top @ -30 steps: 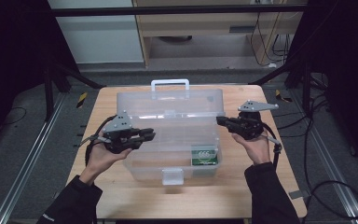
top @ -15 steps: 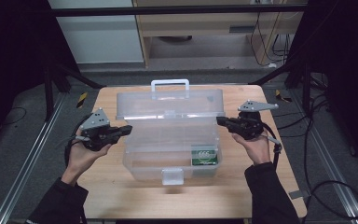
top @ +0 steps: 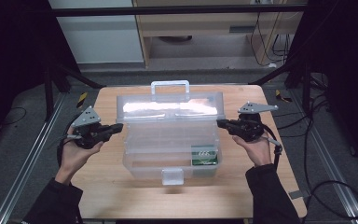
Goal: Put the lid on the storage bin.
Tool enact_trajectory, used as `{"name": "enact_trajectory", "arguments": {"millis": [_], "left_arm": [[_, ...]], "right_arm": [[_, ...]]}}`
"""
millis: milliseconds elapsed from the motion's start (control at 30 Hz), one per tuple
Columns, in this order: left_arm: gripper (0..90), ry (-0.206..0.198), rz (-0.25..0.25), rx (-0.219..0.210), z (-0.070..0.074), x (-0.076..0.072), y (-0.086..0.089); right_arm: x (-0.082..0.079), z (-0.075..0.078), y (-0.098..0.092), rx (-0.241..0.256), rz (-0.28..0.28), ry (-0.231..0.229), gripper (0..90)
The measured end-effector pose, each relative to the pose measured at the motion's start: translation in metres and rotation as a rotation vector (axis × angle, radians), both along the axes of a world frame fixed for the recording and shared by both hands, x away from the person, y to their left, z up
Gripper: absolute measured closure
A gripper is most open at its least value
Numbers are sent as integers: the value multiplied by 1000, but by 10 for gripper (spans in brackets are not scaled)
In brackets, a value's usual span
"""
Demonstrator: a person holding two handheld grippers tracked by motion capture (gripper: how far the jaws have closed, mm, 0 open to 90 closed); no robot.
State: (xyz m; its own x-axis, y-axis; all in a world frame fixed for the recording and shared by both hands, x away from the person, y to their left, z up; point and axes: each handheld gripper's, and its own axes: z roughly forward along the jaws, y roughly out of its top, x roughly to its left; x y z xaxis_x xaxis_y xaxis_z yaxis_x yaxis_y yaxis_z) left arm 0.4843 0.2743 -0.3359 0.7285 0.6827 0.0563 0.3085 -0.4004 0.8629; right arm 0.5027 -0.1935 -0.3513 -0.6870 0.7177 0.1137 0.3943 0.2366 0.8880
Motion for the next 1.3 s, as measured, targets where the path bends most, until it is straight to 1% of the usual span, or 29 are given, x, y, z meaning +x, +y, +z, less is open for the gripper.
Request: {"name": "enact_trajectory", "arguments": {"millis": [100, 200, 233, 267, 400, 533, 633, 733, 867, 1000, 1067, 1200, 1300], "left_arm": [[898, 4, -5, -2, -2, -2, 1], [898, 11, -1, 0, -5, -3, 2], [898, 14, 1, 3, -6, -4, 3], [898, 13, 2, 5, -7, -5, 4], [898, 20, 16, 7, -13, -8, 7], [898, 29, 25, -3, -21, -12, 11], [897, 32, 32, 2, -26, -15, 13], [897, 38, 32, -7, -31, -18, 13], [897, 41, 37, -1, -37, -23, 13], [897, 56, 30, -20, -45, -27, 14], [897, 59, 29, -12, -47, -28, 15], [896, 70, 31, -8, -53, -32, 16], [896, 72, 38, 15, -55, -32, 15]], "right_arm": [[-3, -1, 0, -21, 1, 0, 890], [-7, -2, -1, -26, -3, 8, 888], [-9, -2, -1, -31, -6, 13, 888], [-10, -2, -2, -42, -5, 7, 888], [-16, -4, -1, -63, -6, 9, 887], [-22, -9, -1, -80, -6, 17, 887], [-27, -13, -1, -99, -9, 20, 884], [-32, -16, -1, -116, -11, 20, 883], [-38, -20, -2, -127, -14, 25, 884], [-44, -27, -2, -136, -19, 25, 883], [-47, -30, -1, -153, -16, 23, 884], [-54, -35, -3, -156, -12, 32, 883], [-56, -39, -4, -160, -12, 38, 883]]}}
